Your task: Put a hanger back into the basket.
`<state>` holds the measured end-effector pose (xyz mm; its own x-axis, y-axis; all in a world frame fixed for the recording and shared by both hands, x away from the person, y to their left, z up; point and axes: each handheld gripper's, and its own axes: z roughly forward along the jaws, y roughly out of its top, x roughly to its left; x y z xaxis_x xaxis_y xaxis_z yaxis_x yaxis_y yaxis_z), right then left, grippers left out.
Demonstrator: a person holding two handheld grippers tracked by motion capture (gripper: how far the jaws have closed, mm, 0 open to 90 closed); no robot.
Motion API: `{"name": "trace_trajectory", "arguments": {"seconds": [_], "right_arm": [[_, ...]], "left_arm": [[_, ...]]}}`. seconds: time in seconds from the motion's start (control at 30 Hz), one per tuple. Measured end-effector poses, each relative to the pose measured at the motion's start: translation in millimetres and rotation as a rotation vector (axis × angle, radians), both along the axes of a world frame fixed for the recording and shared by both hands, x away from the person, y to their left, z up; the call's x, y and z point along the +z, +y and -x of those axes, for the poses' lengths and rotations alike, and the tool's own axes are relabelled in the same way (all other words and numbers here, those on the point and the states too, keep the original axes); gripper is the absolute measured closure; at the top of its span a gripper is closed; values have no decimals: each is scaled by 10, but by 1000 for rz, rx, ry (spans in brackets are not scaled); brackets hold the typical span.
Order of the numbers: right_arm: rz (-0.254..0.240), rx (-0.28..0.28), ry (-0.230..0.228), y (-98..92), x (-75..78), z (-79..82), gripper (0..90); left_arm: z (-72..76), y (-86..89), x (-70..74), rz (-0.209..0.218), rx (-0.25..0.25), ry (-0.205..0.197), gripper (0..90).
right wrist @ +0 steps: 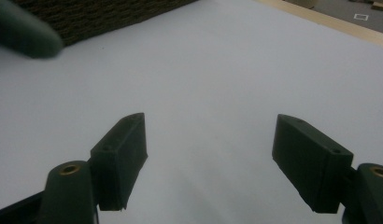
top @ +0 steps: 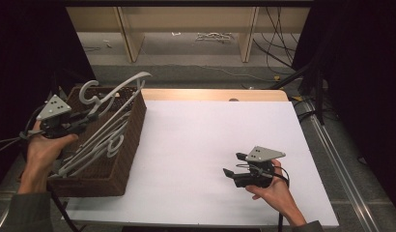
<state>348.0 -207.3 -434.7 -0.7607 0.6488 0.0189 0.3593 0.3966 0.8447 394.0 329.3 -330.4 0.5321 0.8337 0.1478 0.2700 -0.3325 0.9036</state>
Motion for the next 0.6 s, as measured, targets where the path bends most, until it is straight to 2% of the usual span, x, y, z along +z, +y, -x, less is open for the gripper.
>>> {"name": "trace_trajectory", "arguments": {"seconds": [0.47, 0.6], "right_arm": [[10, 5, 4, 10, -13, -2, 272], [17, 16, 6, 12, -17, -5, 272]], "left_arm": [[13, 283, -103, -12, 26, 7, 791], [12, 335, -169, -24, 30, 24, 791]]}}
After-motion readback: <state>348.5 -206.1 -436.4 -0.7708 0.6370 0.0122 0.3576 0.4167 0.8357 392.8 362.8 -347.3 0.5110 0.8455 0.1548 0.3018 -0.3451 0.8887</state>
